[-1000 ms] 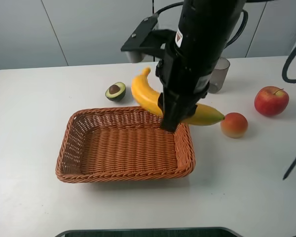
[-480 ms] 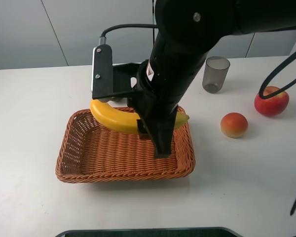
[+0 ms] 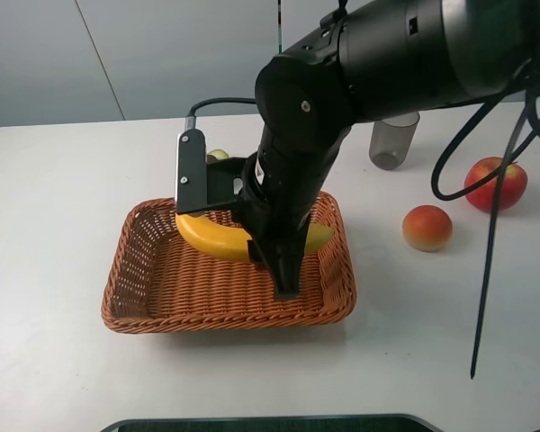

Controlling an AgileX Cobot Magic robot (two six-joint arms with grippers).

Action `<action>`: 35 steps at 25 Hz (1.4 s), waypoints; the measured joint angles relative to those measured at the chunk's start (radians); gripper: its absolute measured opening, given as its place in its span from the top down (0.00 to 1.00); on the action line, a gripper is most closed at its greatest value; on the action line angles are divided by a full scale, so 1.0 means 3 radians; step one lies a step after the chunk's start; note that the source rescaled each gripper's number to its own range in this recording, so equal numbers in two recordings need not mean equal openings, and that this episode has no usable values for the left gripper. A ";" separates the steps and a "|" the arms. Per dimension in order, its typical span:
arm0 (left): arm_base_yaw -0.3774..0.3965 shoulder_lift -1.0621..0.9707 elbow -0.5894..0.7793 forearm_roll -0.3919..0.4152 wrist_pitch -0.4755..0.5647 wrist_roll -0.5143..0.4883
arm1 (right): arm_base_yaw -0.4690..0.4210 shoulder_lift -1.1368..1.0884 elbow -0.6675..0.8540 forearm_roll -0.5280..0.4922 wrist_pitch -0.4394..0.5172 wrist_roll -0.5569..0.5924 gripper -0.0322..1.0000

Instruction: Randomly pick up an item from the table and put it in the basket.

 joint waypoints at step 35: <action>0.0000 0.0000 0.0000 0.0000 0.0000 0.0000 | -0.1048 -0.1411 0.0484 0.0077 0.0436 0.2197 0.00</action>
